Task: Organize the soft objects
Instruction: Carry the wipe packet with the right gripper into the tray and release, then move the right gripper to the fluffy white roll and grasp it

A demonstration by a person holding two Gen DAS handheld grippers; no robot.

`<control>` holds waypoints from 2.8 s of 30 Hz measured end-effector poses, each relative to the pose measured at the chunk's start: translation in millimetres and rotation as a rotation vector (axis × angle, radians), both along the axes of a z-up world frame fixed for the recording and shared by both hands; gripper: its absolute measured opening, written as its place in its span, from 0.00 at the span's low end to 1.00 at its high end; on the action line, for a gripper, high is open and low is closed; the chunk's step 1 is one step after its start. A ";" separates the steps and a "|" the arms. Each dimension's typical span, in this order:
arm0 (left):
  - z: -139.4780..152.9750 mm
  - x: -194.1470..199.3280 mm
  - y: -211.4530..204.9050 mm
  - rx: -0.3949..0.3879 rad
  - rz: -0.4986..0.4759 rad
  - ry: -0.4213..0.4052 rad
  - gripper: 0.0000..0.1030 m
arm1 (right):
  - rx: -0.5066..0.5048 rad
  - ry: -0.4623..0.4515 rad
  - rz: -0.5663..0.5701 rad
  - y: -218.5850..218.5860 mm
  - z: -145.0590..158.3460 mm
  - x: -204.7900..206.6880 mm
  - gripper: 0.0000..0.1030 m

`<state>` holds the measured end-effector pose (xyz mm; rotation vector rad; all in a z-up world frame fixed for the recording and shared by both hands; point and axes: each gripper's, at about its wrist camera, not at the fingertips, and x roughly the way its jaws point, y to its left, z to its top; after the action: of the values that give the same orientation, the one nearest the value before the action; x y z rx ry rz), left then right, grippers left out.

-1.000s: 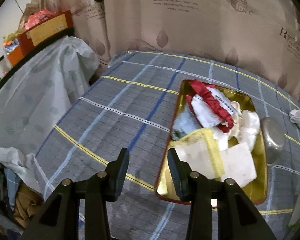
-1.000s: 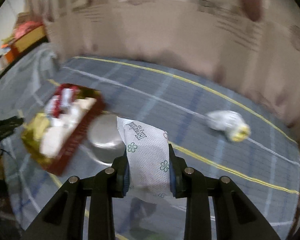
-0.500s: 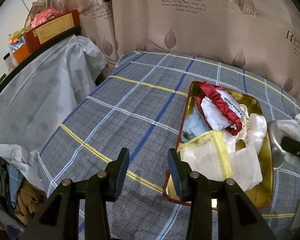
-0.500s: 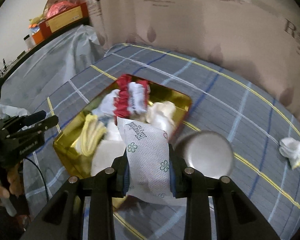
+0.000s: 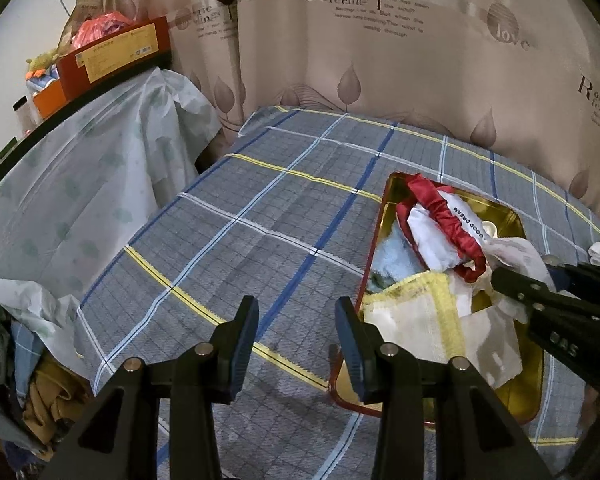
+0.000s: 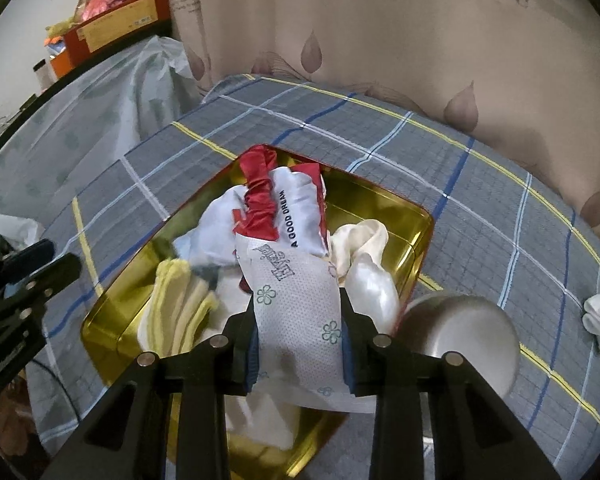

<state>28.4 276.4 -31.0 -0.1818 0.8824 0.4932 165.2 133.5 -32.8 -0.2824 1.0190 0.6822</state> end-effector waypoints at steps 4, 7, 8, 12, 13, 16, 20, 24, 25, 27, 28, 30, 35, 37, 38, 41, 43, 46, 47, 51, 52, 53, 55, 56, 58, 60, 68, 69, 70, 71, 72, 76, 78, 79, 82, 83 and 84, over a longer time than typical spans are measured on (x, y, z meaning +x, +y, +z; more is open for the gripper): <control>0.9 -1.9 6.0 -0.021 0.021 -0.014 0.39 | -0.013 0.002 -0.008 5.9 -5.2 4.0 0.33; -0.5 -2.9 12.1 -0.050 0.040 -0.016 0.39 | 0.007 0.011 -0.001 6.4 -5.3 3.7 0.48; -0.3 -3.5 13.3 -0.057 0.043 -0.019 0.39 | 0.014 0.011 0.004 6.4 -4.4 2.7 0.56; 0.5 -5.3 14.7 -0.060 0.049 -0.025 0.39 | 0.030 -0.004 0.015 4.5 2.9 -2.6 0.62; 0.7 -5.4 14.2 -0.058 0.049 -0.026 0.39 | 0.034 -0.006 0.015 3.7 5.2 -3.4 0.63; 0.4 -5.8 13.9 -0.057 0.048 -0.025 0.39 | 0.046 -0.017 0.018 -4.6 16.0 -9.3 0.65; -0.9 -5.1 14.0 -0.052 0.048 -0.014 0.39 | 0.069 -0.021 0.021 -27.4 33.2 -19.2 0.65; -1.8 -4.2 12.3 -0.042 0.043 -0.007 0.39 | 0.059 -0.040 -0.004 -69.5 48.8 -25.1 0.66; -1.7 -4.1 11.2 -0.036 0.040 -0.004 0.39 | 0.052 -0.046 -0.014 -80.0 51.3 -24.8 0.66; -3.0 -3.1 9.7 -0.026 0.038 0.001 0.39 | 0.035 -0.062 -0.043 -105.7 56.6 -22.3 0.69; -3.7 -2.5 8.8 -0.020 0.036 0.006 0.39 | 0.023 -0.070 -0.063 -120.8 59.1 -19.8 0.69; -5.1 -1.4 6.2 -0.012 0.027 0.013 0.39 | -0.004 -0.081 -0.114 -152.1 62.7 -12.2 0.69; -6.8 -0.2 -1.6 0.021 0.010 0.024 0.39 | -0.028 -0.083 -0.245 -225.6 67.3 6.8 0.69; -7.5 0.3 -4.0 0.034 0.005 0.025 0.39 | -0.048 -0.084 -0.293 -255.4 65.9 13.7 0.69; -7.7 1.1 -4.6 0.038 0.002 0.025 0.39 | -0.060 -0.087 -0.314 -268.2 64.4 16.8 0.69; -10.6 3.1 -6.9 0.051 -0.003 0.039 0.39 | -0.090 -0.081 -0.368 -305.5 56.8 25.1 0.69; -12.8 3.2 -9.2 0.060 -0.006 0.044 0.39 | -0.097 -0.064 -0.400 -328.2 49.1 32.9 0.69; -12.8 2.4 -14.1 0.072 -0.013 0.037 0.39 | -0.073 -0.044 -0.463 -359.5 38.1 44.0 0.69; -12.4 1.7 -15.2 0.079 -0.014 0.033 0.39 | -0.058 -0.039 -0.480 -367.1 34.5 48.5 0.69; -10.7 -0.5 -23.2 0.118 -0.027 0.019 0.40 | -0.021 -0.031 -0.527 -385.6 17.4 66.6 0.72; -10.6 -0.7 -25.2 0.123 -0.032 0.016 0.41 | -0.013 -0.029 -0.533 -388.2 11.6 72.1 0.73; -10.8 -0.6 -27.5 0.128 -0.040 0.014 0.42 | -0.006 -0.026 -0.539 -389.9 5.8 77.1 0.77; -11.5 -0.4 -31.8 0.139 -0.042 0.020 0.43 | 0.001 -0.027 -0.543 -390.3 -4.8 85.2 0.77; -12.2 -0.2 -33.7 0.135 -0.047 0.021 0.43 | 0.003 -0.025 -0.541 -389.9 -9.3 89.2 0.77; -13.6 0.1 -37.3 0.125 -0.054 0.029 0.43 | -0.003 -0.026 -0.532 -387.4 -18.5 96.7 0.77; -13.7 -0.5 -42.0 0.124 -0.060 0.029 0.43 | -0.017 -0.025 -0.523 -385.3 -26.8 104.9 0.77; -8.3 -1.1 -67.7 0.164 -0.116 0.028 0.43 | -0.032 -0.030 -0.478 -377.4 -42.4 141.7 0.81; -7.6 0.2 -70.5 0.171 -0.121 0.031 0.43 | -0.047 -0.036 -0.468 -374.0 -44.4 146.7 0.82; -6.9 1.5 -72.8 0.175 -0.127 0.034 0.43 | -0.055 -0.040 -0.462 -371.8 -45.7 150.3 0.82; -6.4 3.0 -75.4 0.174 -0.134 0.034 0.43 | -0.063 -0.042 -0.456 -369.3 -47.6 154.4 0.83; -5.6 4.2 -77.6 0.173 -0.143 0.030 0.43 | -0.071 -0.044 -0.453 -367.9 -49.5 157.7 0.83; -5.0 12.3 -84.2 0.176 -0.161 0.036 0.43 | -0.101 -0.063 -0.444 -361.9 -53.5 172.6 0.83; -5.5 15.4 -86.6 0.167 -0.168 0.040 0.43 | -0.104 -0.071 -0.437 -359.7 -54.3 179.3 0.83; -5.7 17.1 -87.4 0.161 -0.170 0.041 0.43 | -0.102 -0.071 -0.436 -358.9 -54.7 181.3 0.82; -5.9 20.5 -88.9 0.147 -0.173 0.042 0.43 | -0.084 -0.060 -0.416 -355.9 -56.5 185.0 0.61; -5.6 21.5 -88.9 0.140 -0.172 0.040 0.43 | -0.071 -0.044 -0.410 -355.5 -57.6 185.7 0.54; -5.2 22.4 -88.8 0.132 -0.171 0.038 0.43 | -0.057 -0.033 -0.415 -355.7 -58.8 184.5 0.52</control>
<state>50.9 187.6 -36.3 0.0242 0.8910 0.3945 349.7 -222.2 -91.7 -0.1235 1.0262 0.2722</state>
